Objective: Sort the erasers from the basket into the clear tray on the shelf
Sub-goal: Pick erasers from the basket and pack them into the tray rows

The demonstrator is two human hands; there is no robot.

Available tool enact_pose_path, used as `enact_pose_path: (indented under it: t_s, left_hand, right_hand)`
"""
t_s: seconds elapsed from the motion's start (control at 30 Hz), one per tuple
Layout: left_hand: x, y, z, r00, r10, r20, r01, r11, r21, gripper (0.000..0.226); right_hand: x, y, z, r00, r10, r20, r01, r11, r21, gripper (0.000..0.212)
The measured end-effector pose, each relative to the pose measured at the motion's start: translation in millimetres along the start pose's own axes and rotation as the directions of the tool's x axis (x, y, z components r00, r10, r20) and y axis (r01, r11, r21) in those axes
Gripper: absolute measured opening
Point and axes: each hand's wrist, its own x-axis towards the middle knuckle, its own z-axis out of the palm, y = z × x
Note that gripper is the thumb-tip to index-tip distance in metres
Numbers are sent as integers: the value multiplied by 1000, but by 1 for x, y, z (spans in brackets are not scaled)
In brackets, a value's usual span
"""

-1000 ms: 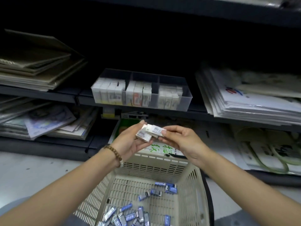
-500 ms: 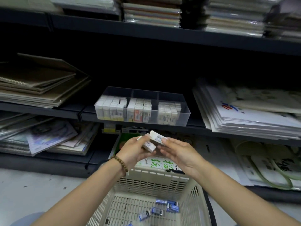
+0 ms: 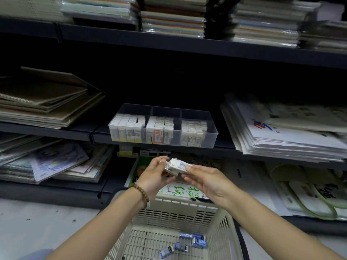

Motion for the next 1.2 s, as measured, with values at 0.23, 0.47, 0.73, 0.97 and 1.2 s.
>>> enact_pose_path:
  t_s: [0.23, 0.47, 0.73, 0.97, 1.2]
  left_hand:
    - [-3, -5, 10, 984, 76, 162, -83, 996, 40, 39]
    - [1, 2, 6, 977, 178, 116, -190, 976, 103, 48]
    - [21, 21, 23, 937, 332, 104, -348, 892, 288, 53]
    - [38, 69, -2, 800, 556, 224, -574, 604, 552, 69]
    - [57, 63, -29, 700, 629, 339, -443, 10, 897, 69]
  right_hand:
    - [3, 9, 4, 997, -42, -60, 46, 997, 63, 16]
    - [4, -3, 9, 997, -19, 81, 1, 974, 227, 25]
    - [11, -43, -1, 975, -201, 91, 198, 979, 40, 27]
    - [30, -144, -41, 924, -368, 103, 372, 803, -466, 21]
    - [73, -186, -40, 985, -82, 153, 173, 545, -821, 17]
